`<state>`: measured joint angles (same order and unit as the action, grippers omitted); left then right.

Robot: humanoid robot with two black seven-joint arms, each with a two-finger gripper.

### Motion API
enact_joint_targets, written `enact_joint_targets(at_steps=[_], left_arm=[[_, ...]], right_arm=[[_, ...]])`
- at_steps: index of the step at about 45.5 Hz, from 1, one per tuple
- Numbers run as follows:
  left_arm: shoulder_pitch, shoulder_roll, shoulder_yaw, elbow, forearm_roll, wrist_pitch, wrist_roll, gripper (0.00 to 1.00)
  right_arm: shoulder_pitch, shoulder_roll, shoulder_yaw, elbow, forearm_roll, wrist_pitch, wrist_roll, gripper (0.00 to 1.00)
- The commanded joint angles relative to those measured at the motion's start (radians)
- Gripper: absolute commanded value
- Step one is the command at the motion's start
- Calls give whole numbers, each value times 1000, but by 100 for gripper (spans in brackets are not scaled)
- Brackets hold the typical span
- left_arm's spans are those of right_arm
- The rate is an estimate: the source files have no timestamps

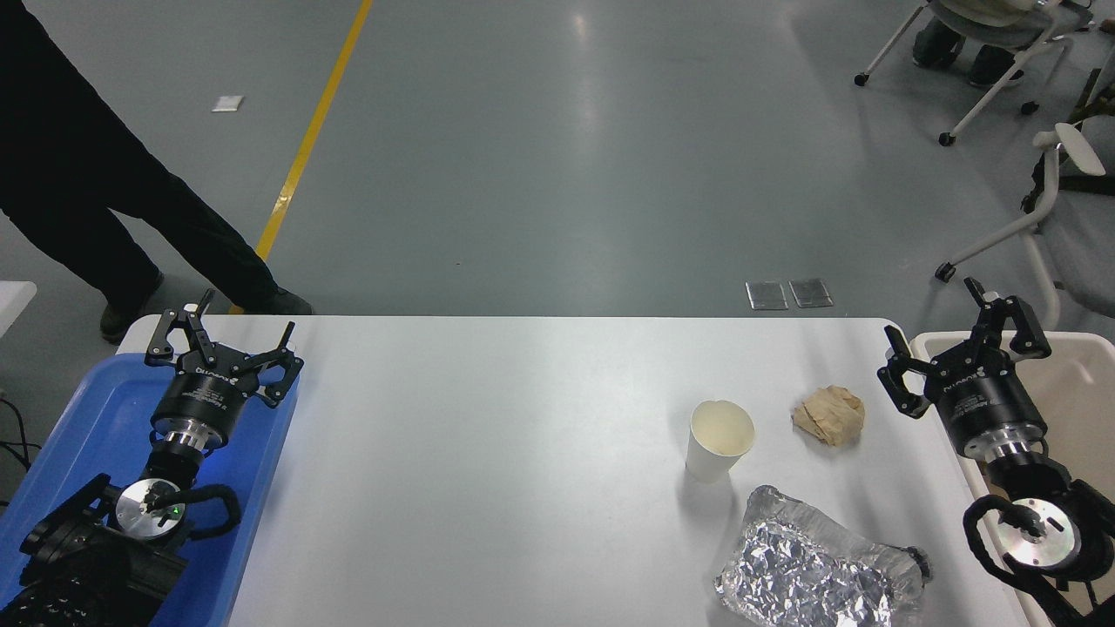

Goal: Pick up paper cup place in dustbin

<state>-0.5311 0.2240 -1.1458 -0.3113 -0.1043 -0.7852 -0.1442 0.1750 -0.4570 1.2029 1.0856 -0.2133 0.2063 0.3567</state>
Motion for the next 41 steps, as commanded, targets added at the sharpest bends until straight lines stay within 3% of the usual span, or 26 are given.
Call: enact_joint_targets(at_steps=[1, 20, 28, 35, 41], left_arm=[[0, 0, 0, 0, 0, 0, 0, 99], [0, 0, 0, 0, 0, 0, 0, 99], [0, 0, 0, 0, 0, 0, 0, 99], [-1, 0, 0, 0, 0, 0, 0, 99], [-1, 0, 0, 0, 0, 0, 0, 99]], right_arm=[[11, 4, -3, 8, 0, -1, -2, 100], [60, -23, 12, 30, 11, -1, -4, 100], [118, -169, -80, 183, 20, -132, -15, 100], [297, -345, -322, 235, 25, -196, -99, 100], [389, -431, -442, 237, 25, -197, -120, 100]])
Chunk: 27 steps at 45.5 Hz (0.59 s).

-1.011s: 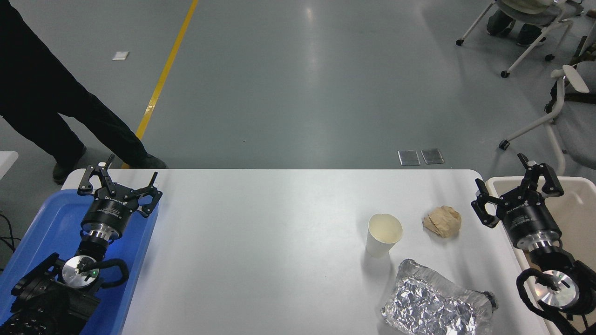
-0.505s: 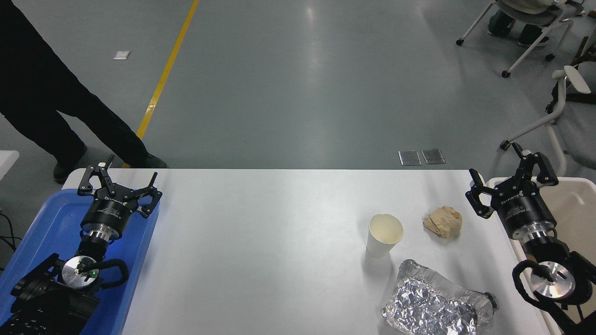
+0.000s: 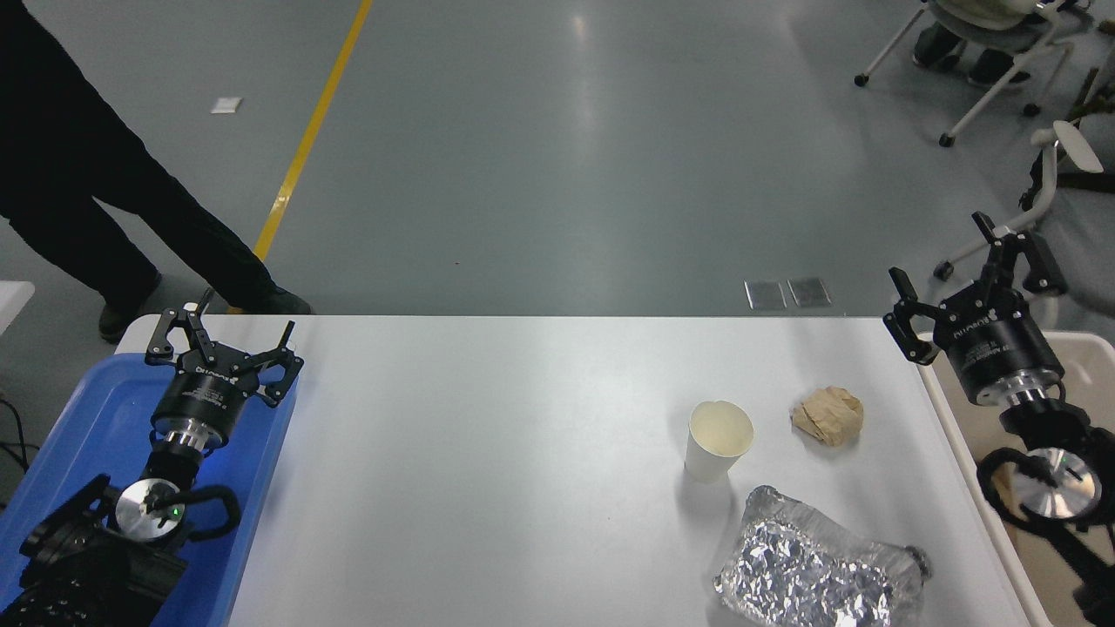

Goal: Pick up paper cup place in dustbin

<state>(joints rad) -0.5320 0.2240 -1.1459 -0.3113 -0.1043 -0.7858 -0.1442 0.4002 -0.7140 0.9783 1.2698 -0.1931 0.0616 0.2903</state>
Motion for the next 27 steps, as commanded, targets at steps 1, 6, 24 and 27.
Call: enact_joint_targets(at_steps=[1, 6, 24, 27], left_arm=[[0, 0, 0, 0, 0, 0, 0, 99], [0, 0, 0, 0, 0, 0, 0, 99], [0, 0, 0, 0, 0, 0, 0, 99], [1, 0, 0, 0, 0, 0, 0, 99]], right_arm=[[173, -186, -230, 52, 4, -51, -56, 100], [223, -240, -279, 52, 4, -51, -59, 100], [540, -455, -619, 112, -5, -28, -169, 100], [569, -444, -696, 108, -5, -34, -160, 100]])
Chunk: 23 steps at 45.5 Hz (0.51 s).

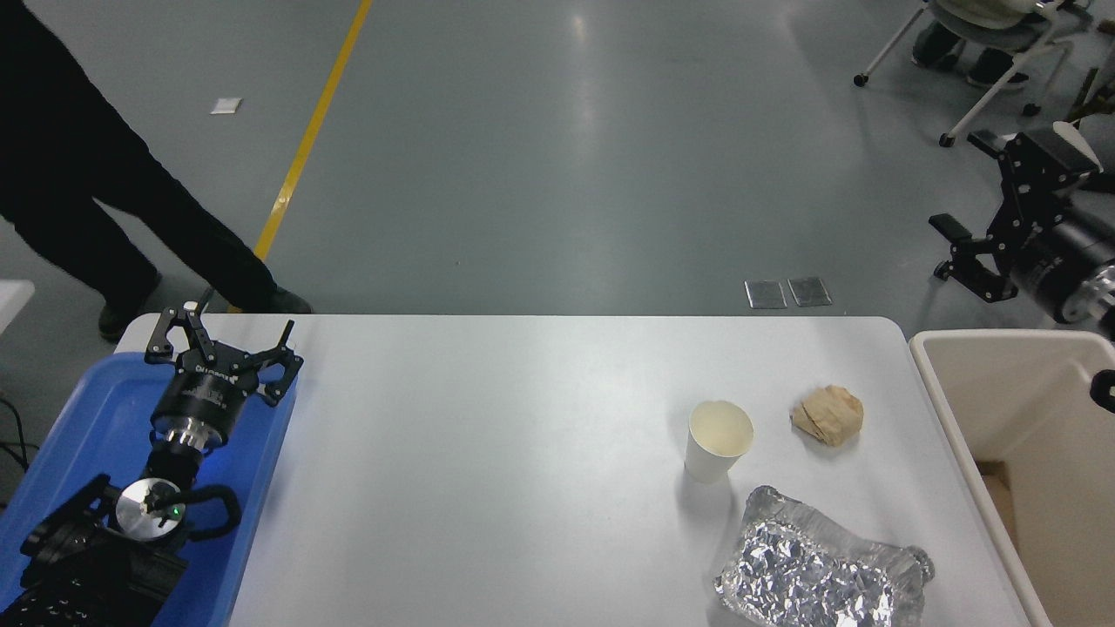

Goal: Pick up paper cup place in dustbin

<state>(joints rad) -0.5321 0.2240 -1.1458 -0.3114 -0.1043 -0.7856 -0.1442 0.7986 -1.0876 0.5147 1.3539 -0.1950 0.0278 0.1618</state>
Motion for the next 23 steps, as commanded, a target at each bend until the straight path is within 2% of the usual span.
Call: enact_joint_targets(at_steps=[1, 10, 16, 23], left_arm=[[1, 0, 0, 0, 0, 0, 0, 99], [1, 0, 0, 0, 0, 0, 0, 99], [1, 0, 0, 0, 0, 0, 0, 99], [1, 0, 0, 0, 0, 0, 0, 99]], right_arm=[[171, -66, -243, 24, -3, -6, -30, 100], [154, -46, -326, 13, -10, -14, -27, 100], [157, 8, -401, -41, -6, -57, -27, 100], [151, 3, -439, -38, 2, -68, -27, 100]])
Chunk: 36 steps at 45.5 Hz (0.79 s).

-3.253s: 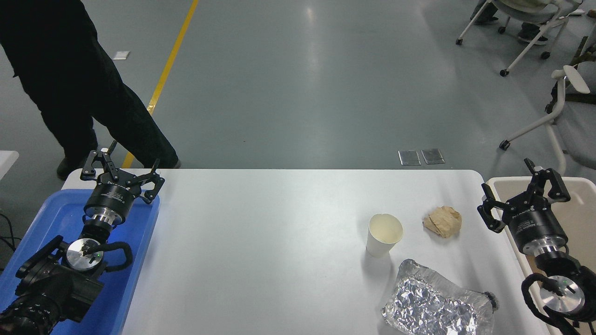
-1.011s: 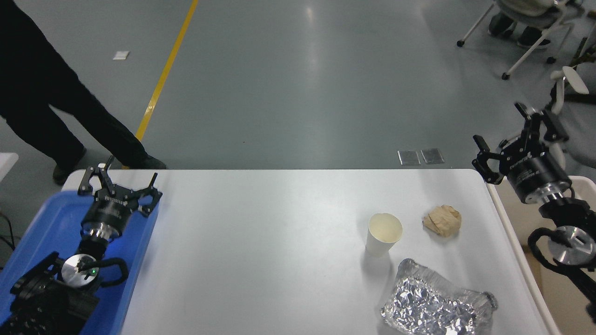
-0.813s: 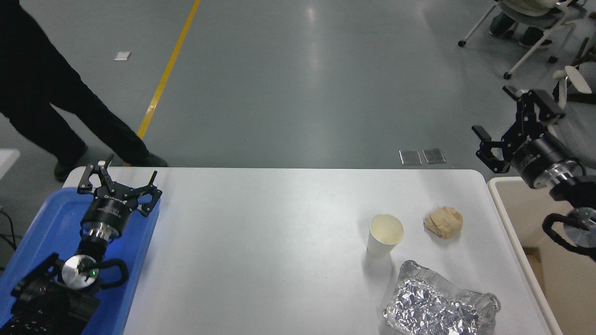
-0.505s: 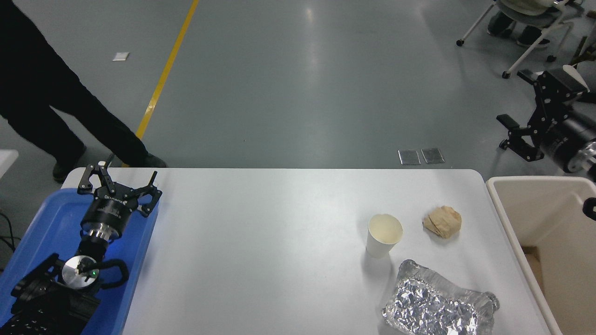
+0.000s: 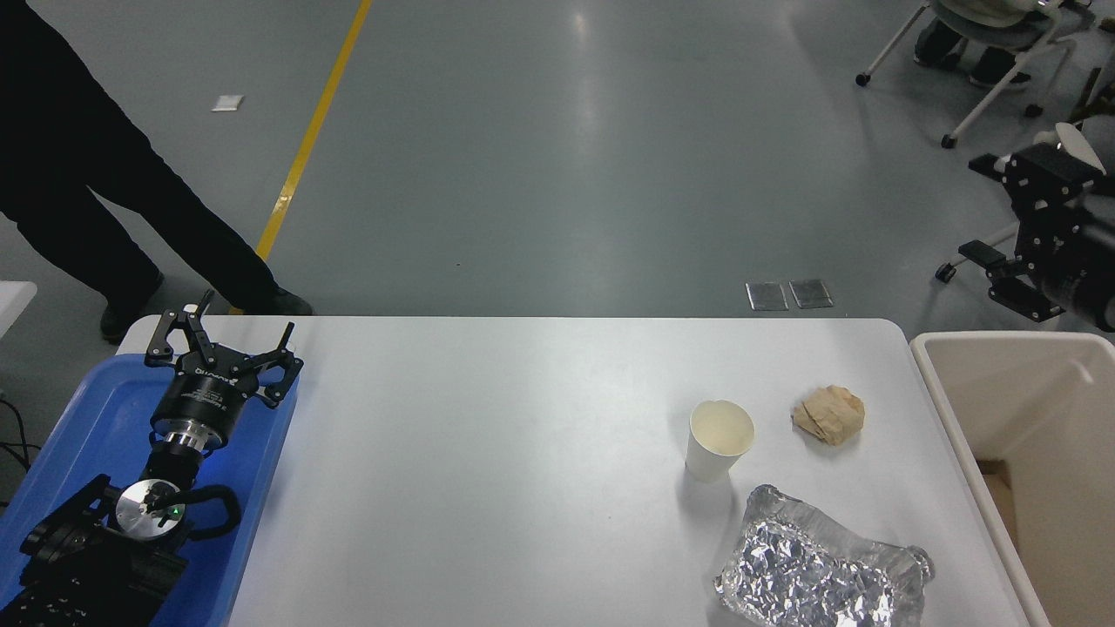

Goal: Pick up paper cup place in dustbin

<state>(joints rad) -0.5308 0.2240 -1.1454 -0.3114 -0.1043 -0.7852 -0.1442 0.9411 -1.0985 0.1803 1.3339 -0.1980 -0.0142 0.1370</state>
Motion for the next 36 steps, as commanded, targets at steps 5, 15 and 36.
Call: enact_joint_targets(at_steps=[5, 15, 36], left_arm=[[-1, 0, 0, 0, 0, 0, 0, 99], [-1, 0, 0, 0, 0, 0, 0, 99], [-1, 0, 0, 0, 0, 0, 0, 99]], right_arm=[[19, 23, -240, -12, -6, -3, -2, 100], [220, 54, -565, 2, -1, 0, -2, 100], [840, 436, -1487, 180, -3, 22, -2, 100]])
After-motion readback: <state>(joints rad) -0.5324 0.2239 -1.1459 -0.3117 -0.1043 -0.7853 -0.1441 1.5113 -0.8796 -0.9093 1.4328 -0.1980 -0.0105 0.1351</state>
